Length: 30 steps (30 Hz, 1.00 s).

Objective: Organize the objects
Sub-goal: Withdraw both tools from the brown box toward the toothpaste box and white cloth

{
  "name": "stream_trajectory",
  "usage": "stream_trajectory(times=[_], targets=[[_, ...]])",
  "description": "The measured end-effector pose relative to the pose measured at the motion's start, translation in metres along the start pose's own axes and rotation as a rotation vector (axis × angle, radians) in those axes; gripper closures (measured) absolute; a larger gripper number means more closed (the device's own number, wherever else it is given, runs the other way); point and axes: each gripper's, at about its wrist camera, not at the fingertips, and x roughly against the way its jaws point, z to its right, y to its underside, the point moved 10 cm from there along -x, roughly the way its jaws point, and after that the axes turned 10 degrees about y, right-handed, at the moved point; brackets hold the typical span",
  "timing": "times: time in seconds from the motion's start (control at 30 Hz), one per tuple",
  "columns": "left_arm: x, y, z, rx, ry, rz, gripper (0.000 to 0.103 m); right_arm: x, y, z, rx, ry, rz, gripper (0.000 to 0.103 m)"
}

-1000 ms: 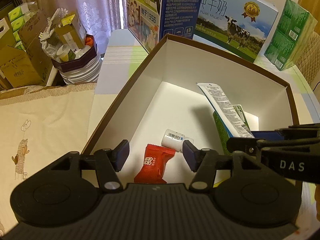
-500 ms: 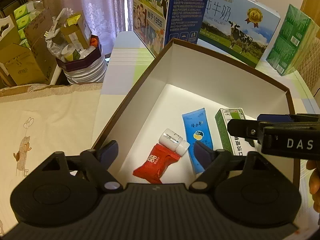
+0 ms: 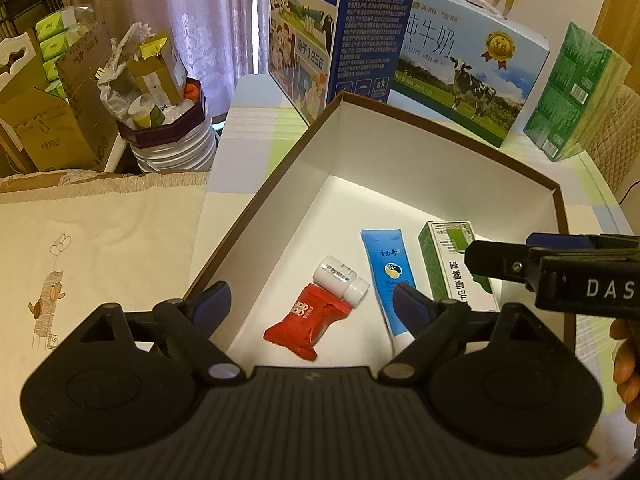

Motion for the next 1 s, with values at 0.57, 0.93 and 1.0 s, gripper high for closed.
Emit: stream_trajectory(times=[0.57,0.93,1.0], targets=[[0.046,0.010,0.017,0.005,0.007,0.056,0.012,0.050,0.013,0.006,-0.024,-0.001,0.038,0.024],[0.081,0.027,0.045,-0.014,0.032,0.093,0.012,0.097,0.034,0.011,-0.029,-0.037,0.070,0.024],[0.087,0.032,0.052,-0.018,0.038,0.097,0.012,0.106,0.039,0.015,-0.034,-0.041,0.075,0.024]])
